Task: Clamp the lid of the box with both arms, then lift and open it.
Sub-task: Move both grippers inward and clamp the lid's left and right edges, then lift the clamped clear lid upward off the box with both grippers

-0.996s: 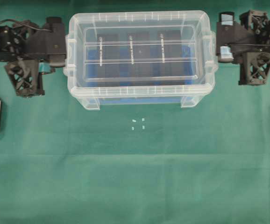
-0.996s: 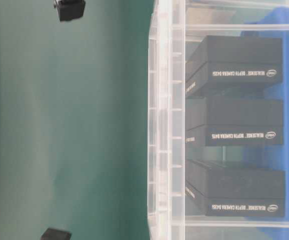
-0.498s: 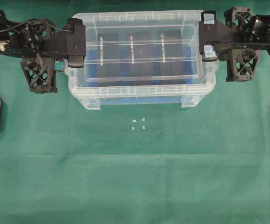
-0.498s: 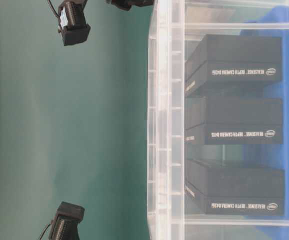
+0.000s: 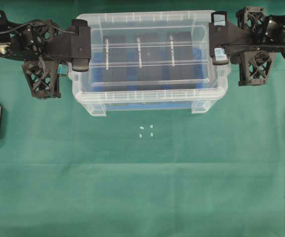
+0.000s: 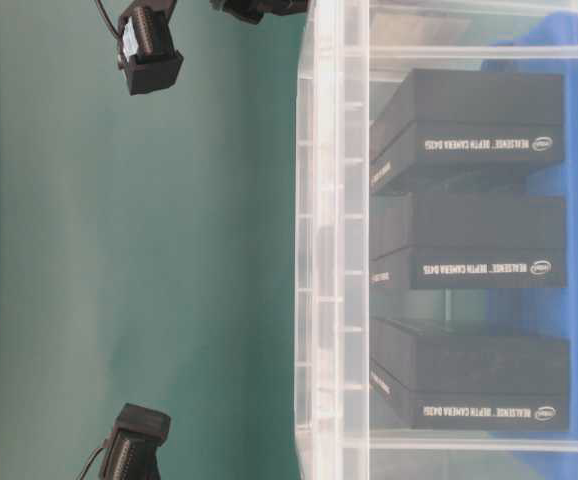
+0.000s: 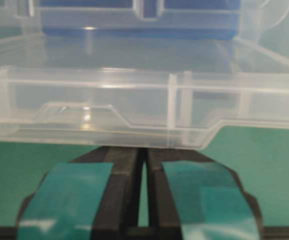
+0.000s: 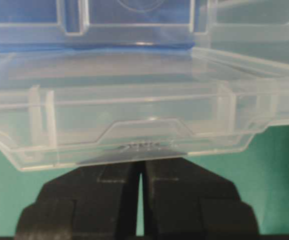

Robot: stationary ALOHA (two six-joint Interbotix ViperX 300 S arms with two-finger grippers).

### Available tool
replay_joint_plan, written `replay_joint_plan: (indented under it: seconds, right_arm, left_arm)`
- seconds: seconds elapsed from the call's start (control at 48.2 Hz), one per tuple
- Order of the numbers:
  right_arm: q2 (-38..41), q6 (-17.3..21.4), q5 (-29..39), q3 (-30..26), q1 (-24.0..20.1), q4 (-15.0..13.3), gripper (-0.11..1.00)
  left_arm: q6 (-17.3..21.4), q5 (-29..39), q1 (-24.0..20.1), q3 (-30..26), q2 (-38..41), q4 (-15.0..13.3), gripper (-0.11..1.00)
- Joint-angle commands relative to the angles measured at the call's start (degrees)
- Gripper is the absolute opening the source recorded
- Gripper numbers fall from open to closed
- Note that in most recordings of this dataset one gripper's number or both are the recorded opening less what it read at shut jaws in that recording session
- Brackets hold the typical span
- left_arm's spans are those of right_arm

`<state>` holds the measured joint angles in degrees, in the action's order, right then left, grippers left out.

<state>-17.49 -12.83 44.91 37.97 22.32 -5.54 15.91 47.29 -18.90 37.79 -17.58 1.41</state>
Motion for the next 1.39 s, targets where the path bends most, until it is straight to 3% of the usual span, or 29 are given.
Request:
replay_joint_plan:
  seconds: [0.0, 1.369]
  right_arm:
    - [-0.70, 0.53, -1.67, -2.29, -0.97, 0.53, 0.00]
    - [-6.42, 1.05, 6.94, -8.61, -2.99, 0.44, 0.00]
  left_arm:
    - [-0.44, -1.67, 0.00, -1.67, 0.00, -0.26, 0.01]
    - [-2.72, 9.05, 1.85, -9.14, -5.98, -0.35, 0.01]
